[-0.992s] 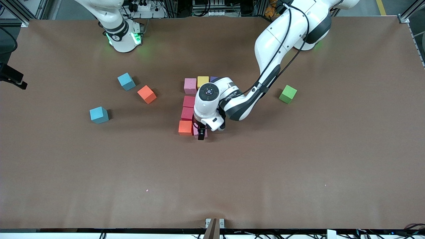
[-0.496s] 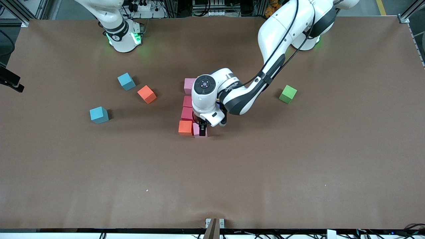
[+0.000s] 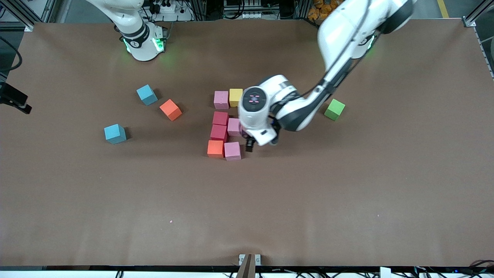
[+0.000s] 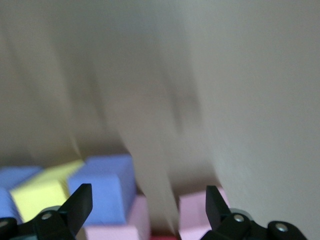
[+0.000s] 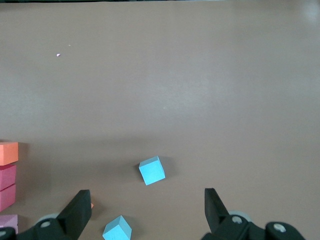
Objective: Form number 2 with 11 blocks
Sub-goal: 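Open the left gripper and lift it away from the pink cube, then grasp the green cube with the left gripper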
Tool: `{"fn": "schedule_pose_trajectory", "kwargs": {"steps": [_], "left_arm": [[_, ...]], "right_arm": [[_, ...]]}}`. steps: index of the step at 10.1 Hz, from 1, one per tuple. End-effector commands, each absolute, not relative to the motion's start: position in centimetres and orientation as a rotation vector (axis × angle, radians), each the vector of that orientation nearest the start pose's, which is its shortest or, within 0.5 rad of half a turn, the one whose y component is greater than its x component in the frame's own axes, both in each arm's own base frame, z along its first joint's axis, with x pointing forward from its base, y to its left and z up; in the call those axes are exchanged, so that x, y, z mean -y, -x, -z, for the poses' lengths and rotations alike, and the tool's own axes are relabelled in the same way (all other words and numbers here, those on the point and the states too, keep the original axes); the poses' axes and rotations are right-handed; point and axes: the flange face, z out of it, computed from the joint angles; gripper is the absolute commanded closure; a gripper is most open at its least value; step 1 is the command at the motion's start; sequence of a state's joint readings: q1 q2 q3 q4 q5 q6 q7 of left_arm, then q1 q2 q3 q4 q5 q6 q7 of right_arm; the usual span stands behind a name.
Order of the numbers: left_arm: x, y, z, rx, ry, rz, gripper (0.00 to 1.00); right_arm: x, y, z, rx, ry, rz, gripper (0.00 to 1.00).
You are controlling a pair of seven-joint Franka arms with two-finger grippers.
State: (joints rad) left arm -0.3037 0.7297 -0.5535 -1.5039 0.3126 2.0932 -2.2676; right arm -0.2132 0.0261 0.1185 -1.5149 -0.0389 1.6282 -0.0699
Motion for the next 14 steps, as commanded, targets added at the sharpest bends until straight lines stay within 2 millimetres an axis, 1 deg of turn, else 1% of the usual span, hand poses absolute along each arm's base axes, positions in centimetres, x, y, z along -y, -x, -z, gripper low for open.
{"fn": "schedule_pose_trajectory", "kwargs": {"steps": [1,2,3,4,5,7,8,9,10,14], "left_arm": [[38.6,-46.0,-29.5,1.858,2.516,-0.039,0.00],[35.3,-44.3,-28.2,1.772,2.530,-0.012,0.00],[32.6,-43.3,-26.6,1.691,2.523,-0.022,0.00],[29.4,-42.4,-25.3,1.612,2.521,-0.027,0.00],[26.2,-42.1,-24.7,1.546,2.527,-0.029,0.00],[21.7,-42.3,-24.4,1.481,2.532,-0.050,0.00],[19.7,-42.4,-23.8,1.456,2.526,-0.079,0.00],[18.5,-42.4,-23.5,1.448,2.522,-0.099,0.00],[17.7,-42.4,-23.3,1.421,2.515,-0.121,0.00],[15.1,-40.4,-20.5,1.422,2.498,-0.218,0.00]], "right_arm": [[6.2,-56.7,-64.9,-0.059,3.182,0.151,0.00],[6.2,-56.6,-64.9,-0.059,3.180,0.142,0.00],[5.6,-56.7,-64.7,-0.035,3.192,0.134,0.00],[5.5,-56.7,-64.9,-0.028,3.198,0.141,0.00],[5.7,-56.7,-64.7,-0.025,3.192,0.134,0.00],[5.8,-56.6,-64.8,-0.028,3.191,0.136,0.00],[5.8,-56.6,-64.7,-0.025,3.191,0.131,0.00],[5.7,-56.7,-64.7,-0.023,3.191,0.129,0.00],[5.5,-56.7,-64.7,-0.018,3.192,0.129,0.00],[5.5,-56.7,-64.7,-0.013,3.194,0.131,0.00]]}}
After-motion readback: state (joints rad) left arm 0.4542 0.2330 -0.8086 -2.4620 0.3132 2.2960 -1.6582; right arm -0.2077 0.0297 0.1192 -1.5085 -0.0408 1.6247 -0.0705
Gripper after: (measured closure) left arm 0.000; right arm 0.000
